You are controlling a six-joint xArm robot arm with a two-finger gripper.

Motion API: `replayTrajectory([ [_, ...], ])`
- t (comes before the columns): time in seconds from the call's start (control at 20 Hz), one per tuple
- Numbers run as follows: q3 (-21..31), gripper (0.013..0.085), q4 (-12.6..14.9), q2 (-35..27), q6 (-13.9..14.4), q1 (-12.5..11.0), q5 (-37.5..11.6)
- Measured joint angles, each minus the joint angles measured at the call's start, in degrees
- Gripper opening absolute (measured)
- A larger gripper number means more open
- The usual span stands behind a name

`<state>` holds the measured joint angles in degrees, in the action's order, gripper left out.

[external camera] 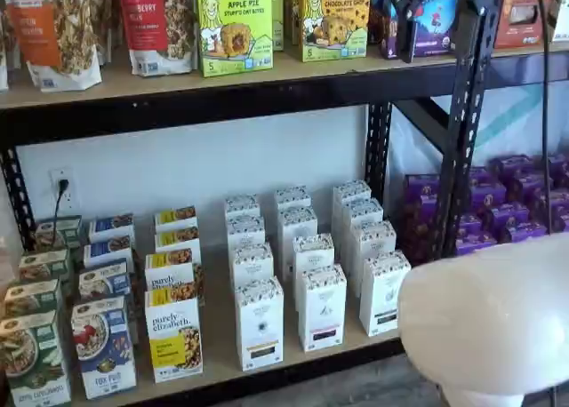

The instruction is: Pick up the white box with a yellow strip in the middle, on the bottom shelf, the fourth box from the left

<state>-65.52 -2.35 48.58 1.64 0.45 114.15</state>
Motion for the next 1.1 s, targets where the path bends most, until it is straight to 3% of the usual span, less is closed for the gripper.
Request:
replayTrajectory([
  [0.3, 0.0, 0.0850, -0.6, -0.2, -0.3, -0.5, 0.4],
  [0.6, 1.8, 0.0850, 1.6, 0.6, 0.7, 1.4, -0.7],
  [0.9, 8.0, 0.0850, 0.0, 2.9, 0.4, 0.5, -5.0],
  [1.1, 13.4, 0.0850, 0.0, 4.9, 1.0, 1.2, -9.7],
])
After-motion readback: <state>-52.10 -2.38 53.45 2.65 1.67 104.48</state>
